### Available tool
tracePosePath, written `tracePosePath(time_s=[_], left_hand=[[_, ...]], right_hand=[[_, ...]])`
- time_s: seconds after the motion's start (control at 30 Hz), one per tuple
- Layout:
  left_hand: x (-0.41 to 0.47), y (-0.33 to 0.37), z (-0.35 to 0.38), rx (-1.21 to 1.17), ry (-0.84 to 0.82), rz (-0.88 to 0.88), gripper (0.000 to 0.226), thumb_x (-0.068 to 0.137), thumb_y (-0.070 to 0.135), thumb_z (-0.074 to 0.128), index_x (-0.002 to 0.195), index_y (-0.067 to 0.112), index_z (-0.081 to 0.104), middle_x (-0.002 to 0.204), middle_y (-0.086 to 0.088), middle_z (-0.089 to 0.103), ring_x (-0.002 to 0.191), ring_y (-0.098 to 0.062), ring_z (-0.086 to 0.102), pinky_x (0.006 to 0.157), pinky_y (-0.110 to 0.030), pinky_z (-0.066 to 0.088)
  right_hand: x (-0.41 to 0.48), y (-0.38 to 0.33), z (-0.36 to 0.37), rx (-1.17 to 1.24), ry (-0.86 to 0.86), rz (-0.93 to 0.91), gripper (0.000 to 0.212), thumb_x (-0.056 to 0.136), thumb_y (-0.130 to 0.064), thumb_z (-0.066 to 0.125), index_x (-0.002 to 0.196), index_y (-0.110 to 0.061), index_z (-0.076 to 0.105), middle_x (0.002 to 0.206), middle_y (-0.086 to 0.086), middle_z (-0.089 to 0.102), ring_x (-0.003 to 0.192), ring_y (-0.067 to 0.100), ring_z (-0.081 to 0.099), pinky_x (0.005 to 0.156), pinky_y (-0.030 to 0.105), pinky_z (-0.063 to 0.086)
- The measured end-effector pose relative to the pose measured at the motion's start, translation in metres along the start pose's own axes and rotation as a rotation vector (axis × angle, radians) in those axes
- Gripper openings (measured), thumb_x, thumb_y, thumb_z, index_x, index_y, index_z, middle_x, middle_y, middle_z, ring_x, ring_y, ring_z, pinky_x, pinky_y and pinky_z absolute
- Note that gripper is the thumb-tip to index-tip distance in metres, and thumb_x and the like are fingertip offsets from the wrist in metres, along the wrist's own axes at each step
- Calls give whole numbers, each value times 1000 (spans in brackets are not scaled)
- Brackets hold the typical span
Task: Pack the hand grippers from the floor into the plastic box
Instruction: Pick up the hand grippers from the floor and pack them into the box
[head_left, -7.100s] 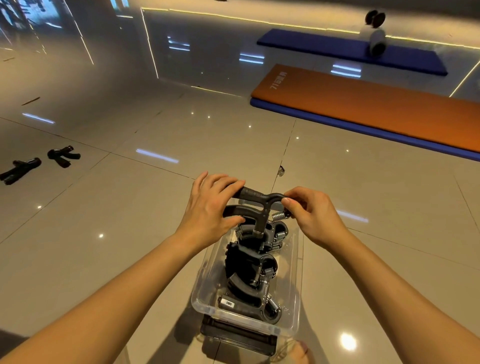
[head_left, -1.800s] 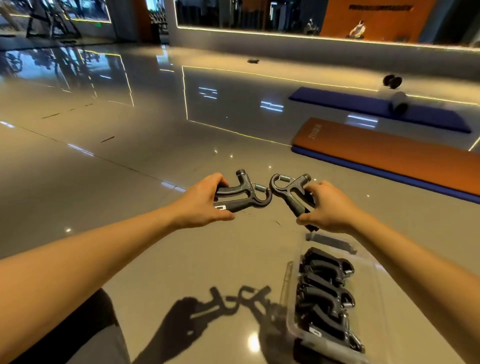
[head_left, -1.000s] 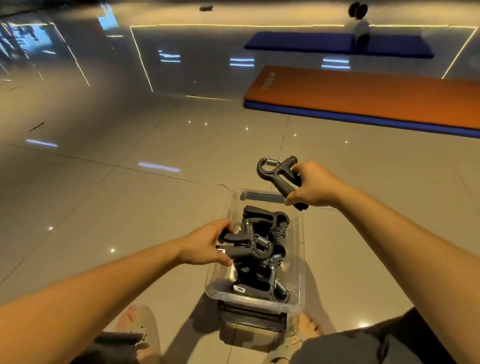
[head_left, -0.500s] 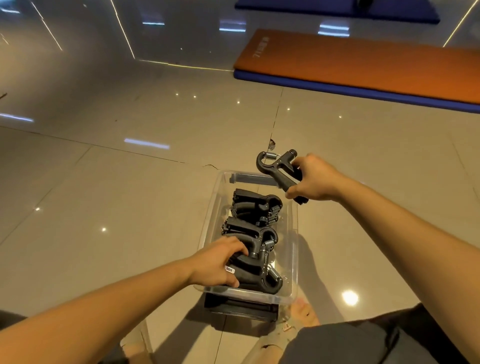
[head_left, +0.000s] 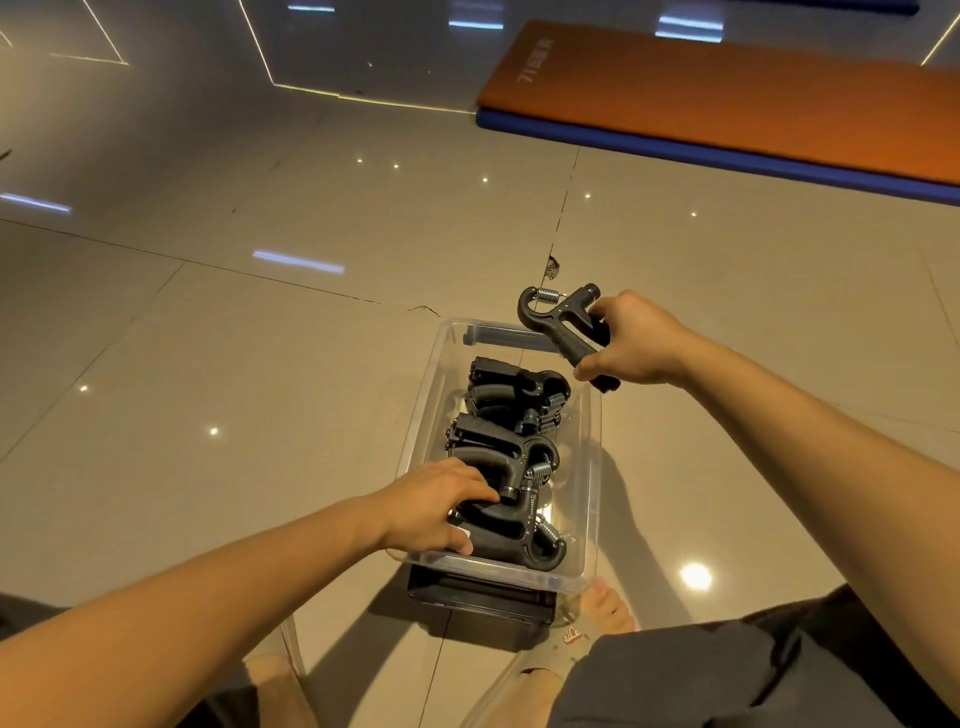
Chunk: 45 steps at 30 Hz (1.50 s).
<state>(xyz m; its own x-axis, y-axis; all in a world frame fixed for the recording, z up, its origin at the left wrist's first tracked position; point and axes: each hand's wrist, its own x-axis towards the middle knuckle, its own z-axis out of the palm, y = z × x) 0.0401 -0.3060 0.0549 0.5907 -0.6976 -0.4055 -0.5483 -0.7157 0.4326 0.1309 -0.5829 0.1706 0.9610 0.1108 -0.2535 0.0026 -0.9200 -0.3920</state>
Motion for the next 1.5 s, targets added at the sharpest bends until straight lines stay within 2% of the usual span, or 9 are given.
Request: tracePosePath(time_s=[0.4, 0.5, 0.67, 0.8, 0.93, 1.0, 1.13, 1.27, 1.5], left_hand=[[-5, 12, -16, 71, -14, -44, 80, 84, 53, 73, 153, 30, 40, 148, 7, 50, 136, -14, 40, 113, -34, 33], [-9, 23, -54, -265, 222, -158, 75, 87, 49, 73, 152, 26, 43, 147, 6, 52, 133, -10, 47, 113, -29, 37], [-10, 39, -106, -807, 700, -331, 65, 91, 41, 72, 148, 21, 48, 115, 11, 66, 110, -7, 61, 105, -34, 48], [-8, 51, -119, -1035, 829, -354, 68, 94, 39, 69, 153, 18, 42, 111, 3, 72, 106, -13, 68, 102, -40, 53], [-6, 65, -131, -1248, 919, -292, 40, 99, 20, 64, 139, 17, 57, 102, -3, 76, 86, -13, 76, 66, -20, 55], [-6, 66, -138, -1297, 953, -305, 36, 99, 15, 64, 136, 16, 60, 102, -7, 75, 80, -15, 76, 61, -21, 55], [-13, 58, -155, -1215, 892, -295, 36, 99, 14, 64, 135, 15, 62, 105, -14, 72, 79, -18, 73, 64, -23, 58], [-24, 51, -172, -1026, 657, -168, 35, 98, 16, 65, 132, 21, 65, 106, -9, 73, 84, -17, 74, 69, -25, 59], [-29, 55, -175, -940, 389, -53, 43, 94, 18, 69, 132, 22, 50, 91, -11, 74, 79, -22, 71, 70, -31, 58]], right_hand=[[-17, -7, 5, -38, -21, -22, 48, 64, -35, 87, 100, -14, 64, 97, 8, 64, 80, 24, 65, 75, 46, 59], [-23, -14, 2, -65, 1, -47, 54, 65, -39, 87, 107, -15, 63, 105, 5, 54, 87, 24, 60, 80, 44, 57], [-39, -33, -2, -44, 38, -128, 64, 69, -41, 85, 122, -17, 59, 112, 2, 50, 97, 23, 57, 88, 41, 54], [-55, -51, -6, -27, 77, -187, 64, 71, -42, 82, 126, -20, 57, 110, -1, 47, 95, 20, 55, 85, 37, 54], [-68, -67, -2, -47, 156, -229, 67, 73, -44, 81, 129, -19, 55, 112, -1, 47, 97, 20, 55, 86, 39, 55], [-71, -72, 1, -83, 188, -244, 67, 75, -49, 79, 130, -21, 54, 112, -2, 46, 95, 19, 54, 83, 36, 53], [-74, -72, -14, -49, 224, -254, 69, 80, -64, 68, 135, -24, 55, 117, -5, 55, 102, 16, 58, 87, 38, 54], [-68, -61, -38, 50, 418, -211, 46, 90, -55, 61, 124, -24, 66, 111, -9, 64, 99, 8, 60, 86, 37, 56], [-60, -66, -33, 409, 97, -259, 37, 91, -35, 71, 125, -18, 70, 115, -8, 71, 94, -5, 63, 77, 9, 46]])
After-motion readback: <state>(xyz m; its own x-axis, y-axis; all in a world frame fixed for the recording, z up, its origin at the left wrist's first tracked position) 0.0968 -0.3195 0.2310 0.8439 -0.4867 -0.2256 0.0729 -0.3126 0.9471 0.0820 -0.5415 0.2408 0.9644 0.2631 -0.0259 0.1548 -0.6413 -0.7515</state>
